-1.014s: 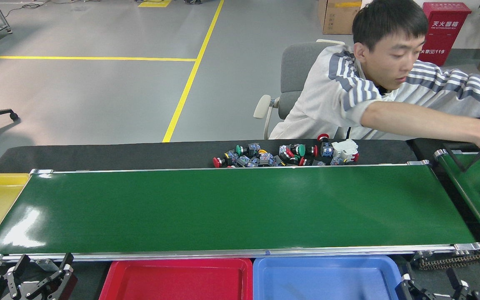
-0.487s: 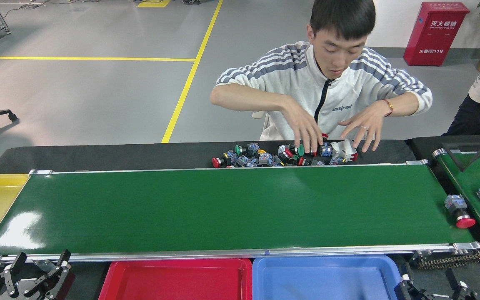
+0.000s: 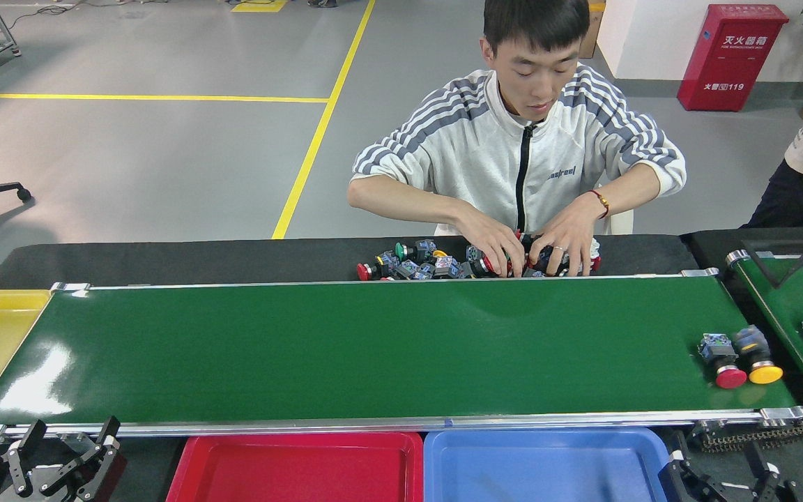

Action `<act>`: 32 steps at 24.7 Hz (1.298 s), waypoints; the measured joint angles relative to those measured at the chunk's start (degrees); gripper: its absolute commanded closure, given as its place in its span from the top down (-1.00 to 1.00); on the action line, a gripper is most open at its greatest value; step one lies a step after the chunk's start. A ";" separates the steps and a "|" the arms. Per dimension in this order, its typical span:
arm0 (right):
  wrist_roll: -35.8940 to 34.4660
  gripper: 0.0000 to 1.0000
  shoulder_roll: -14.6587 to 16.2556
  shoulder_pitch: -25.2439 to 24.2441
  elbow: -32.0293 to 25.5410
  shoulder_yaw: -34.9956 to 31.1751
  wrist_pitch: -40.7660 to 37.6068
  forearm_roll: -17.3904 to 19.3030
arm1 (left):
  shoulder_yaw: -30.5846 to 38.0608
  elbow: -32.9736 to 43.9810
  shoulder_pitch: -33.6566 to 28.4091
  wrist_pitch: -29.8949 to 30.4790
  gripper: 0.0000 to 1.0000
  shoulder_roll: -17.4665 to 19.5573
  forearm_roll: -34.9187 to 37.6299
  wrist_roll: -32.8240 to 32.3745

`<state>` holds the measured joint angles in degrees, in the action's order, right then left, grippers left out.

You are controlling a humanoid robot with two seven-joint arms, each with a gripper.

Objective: Pick switch part from conveyor to tray

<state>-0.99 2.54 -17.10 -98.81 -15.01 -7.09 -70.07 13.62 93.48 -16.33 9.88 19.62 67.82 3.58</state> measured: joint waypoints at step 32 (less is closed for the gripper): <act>10.33 0.98 3.91 20.81 18.24 7.22 4.67 -3.50 | -0.17 -0.05 0.09 1.88 1.00 0.00 0.25 -0.17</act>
<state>9.34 6.45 3.71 -80.57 -7.79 -2.42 -73.56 13.45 93.42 -16.24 11.76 19.62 68.07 3.41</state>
